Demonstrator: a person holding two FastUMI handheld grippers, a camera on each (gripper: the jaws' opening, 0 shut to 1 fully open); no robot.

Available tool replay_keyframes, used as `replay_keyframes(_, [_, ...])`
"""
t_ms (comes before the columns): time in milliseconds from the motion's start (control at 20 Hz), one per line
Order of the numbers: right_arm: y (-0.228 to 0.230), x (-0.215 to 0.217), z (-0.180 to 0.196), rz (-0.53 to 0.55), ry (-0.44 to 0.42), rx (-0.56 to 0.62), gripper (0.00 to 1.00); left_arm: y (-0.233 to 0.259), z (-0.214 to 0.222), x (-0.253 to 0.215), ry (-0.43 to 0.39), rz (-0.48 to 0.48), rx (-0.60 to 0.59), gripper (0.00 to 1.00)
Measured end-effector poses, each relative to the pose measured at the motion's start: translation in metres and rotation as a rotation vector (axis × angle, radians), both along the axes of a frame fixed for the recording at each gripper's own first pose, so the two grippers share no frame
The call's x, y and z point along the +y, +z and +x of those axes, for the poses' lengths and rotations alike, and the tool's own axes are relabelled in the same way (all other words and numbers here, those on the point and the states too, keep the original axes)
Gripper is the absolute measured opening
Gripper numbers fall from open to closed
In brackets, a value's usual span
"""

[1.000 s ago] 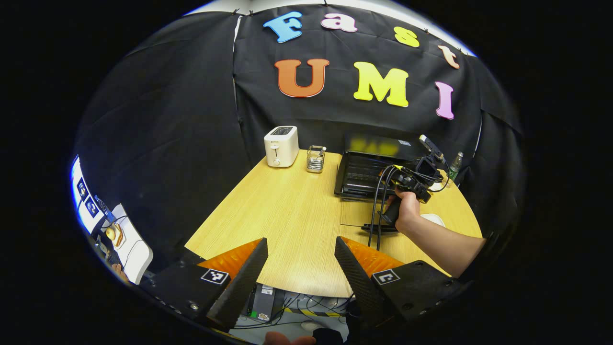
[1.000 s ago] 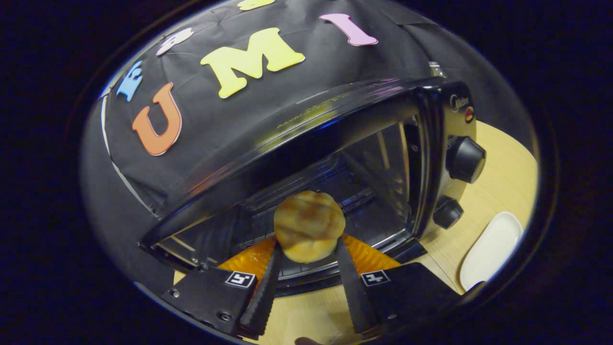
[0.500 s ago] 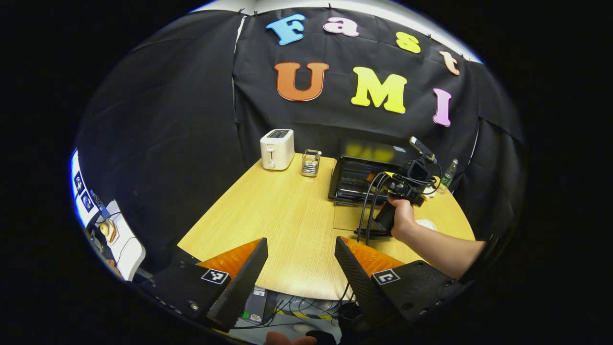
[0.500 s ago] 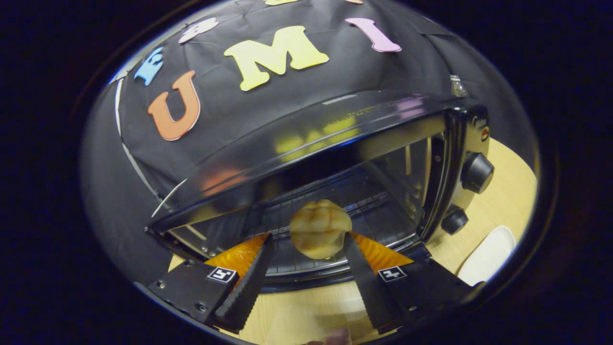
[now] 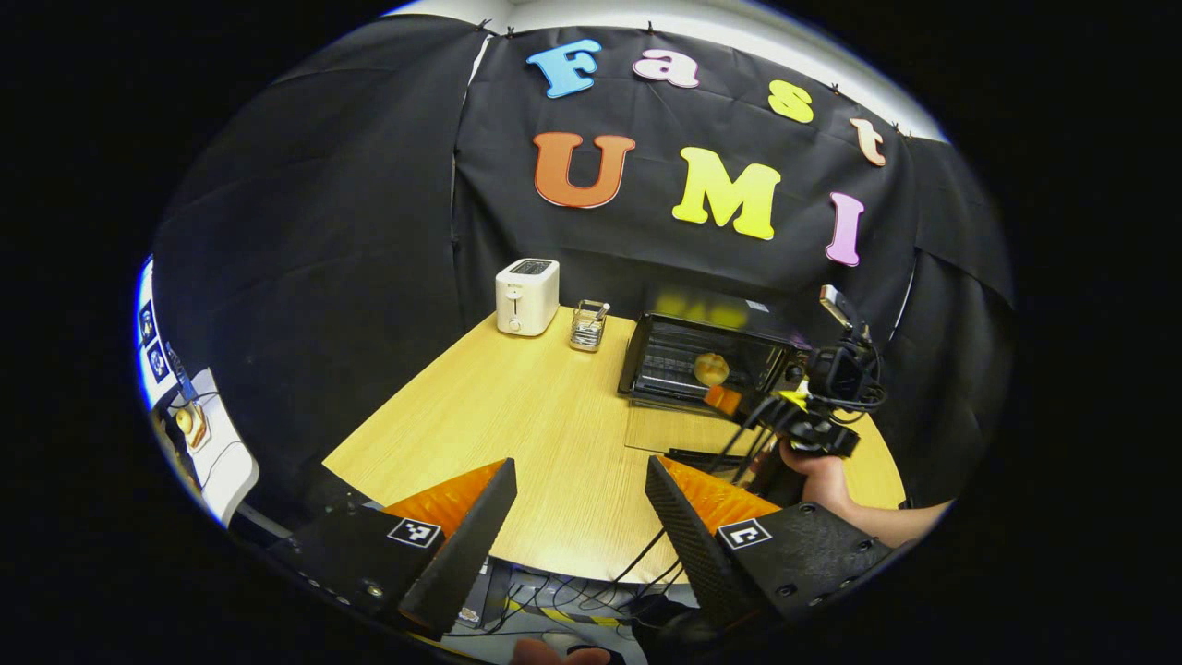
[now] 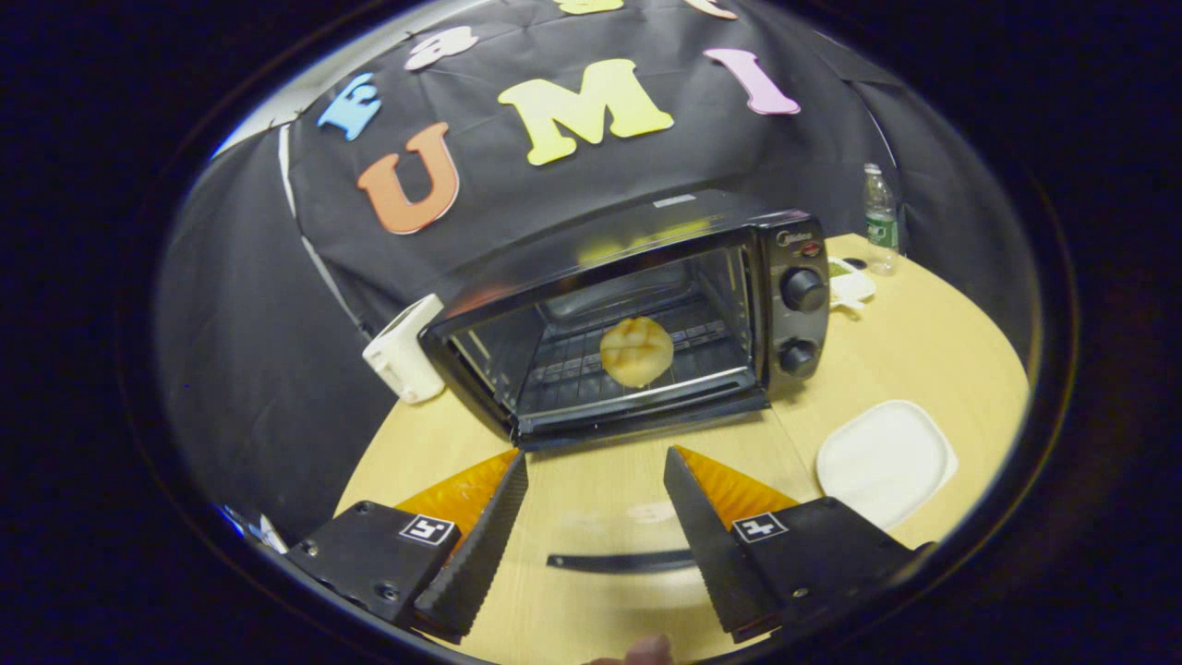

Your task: Open the electric oven with the left hand, put the food in, and close the electric oven.

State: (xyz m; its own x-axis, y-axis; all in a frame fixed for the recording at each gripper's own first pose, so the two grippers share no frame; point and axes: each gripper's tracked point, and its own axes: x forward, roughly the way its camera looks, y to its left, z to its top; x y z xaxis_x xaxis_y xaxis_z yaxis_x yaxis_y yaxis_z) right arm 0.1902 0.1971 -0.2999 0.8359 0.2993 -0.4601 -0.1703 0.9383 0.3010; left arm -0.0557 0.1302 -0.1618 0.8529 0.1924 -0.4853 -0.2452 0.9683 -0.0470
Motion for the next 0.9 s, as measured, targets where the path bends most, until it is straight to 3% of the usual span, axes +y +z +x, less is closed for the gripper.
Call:
replay_keyframes(400, [0.028, -0.067, -0.098, -0.196, 0.106, -0.058, 0.94, -0.031, -0.005, -0.032, -0.058, -0.037, 0.025, 0.94])
replay_keyframes(650, [0.046, -0.121, -0.121, -0.241, 0.045, -0.05, 0.95, -0.065, 0.011, -0.074, -0.193, -0.076, 0.068, 0.94])
replay_keyframes(900, [0.061, -0.152, -0.12, -0.228, -0.033, -0.057, 0.95, -0.121, 0.038, -0.106, -0.256, -0.143, 0.174, 0.95])
